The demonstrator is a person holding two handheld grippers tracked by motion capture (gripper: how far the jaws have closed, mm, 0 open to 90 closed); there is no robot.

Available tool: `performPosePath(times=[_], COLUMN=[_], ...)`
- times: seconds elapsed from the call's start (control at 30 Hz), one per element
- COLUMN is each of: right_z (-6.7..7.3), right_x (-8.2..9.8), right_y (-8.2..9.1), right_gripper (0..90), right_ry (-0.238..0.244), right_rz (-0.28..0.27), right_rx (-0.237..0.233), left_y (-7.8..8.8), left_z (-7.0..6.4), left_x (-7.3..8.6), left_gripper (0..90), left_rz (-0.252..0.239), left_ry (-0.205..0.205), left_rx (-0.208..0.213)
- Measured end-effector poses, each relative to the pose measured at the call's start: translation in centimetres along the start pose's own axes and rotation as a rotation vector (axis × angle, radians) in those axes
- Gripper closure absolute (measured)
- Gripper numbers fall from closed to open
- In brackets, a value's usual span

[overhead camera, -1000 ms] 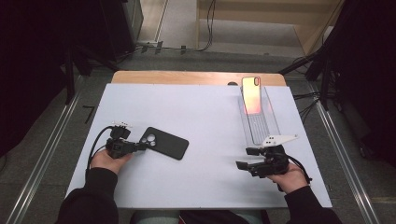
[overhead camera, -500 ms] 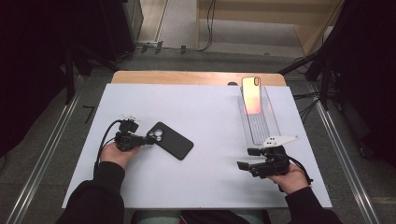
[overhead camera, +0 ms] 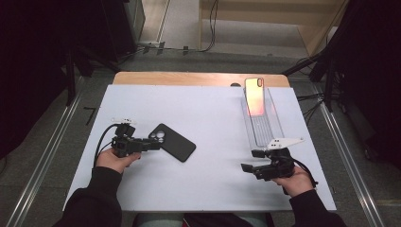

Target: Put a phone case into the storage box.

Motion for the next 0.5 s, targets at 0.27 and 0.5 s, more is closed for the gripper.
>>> performPosePath(times=[0.27, 0.5], right_z=[-0.1, 0.0], right_x=[0.2, 0.3], right_y=[0.1, 0.0], right_gripper=[23.0, 22.6], right_ry=[0.006, 0.028], right_rz=[-0.002, 0.013], right_rx=[-0.016, -0.021], left_y=[0.3, 0.2], left_z=[-1.4, -2.8], left_x=[0.4, 1.2], left_gripper=[37.7, 34.5], left_rz=[-0.022, 0.000], left_ry=[-0.041, -0.093], left_rx=[0.018, 0.051])
Point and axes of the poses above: each handheld gripper's, and its own axes: y roughly backward along the jaws, x roughly out of its underside, z roughly to its left, the point moved 2 cm from there along -y, roughly forward along the jaws, and after that the axes turned 10 degrees about z, right-handed, at the moved point
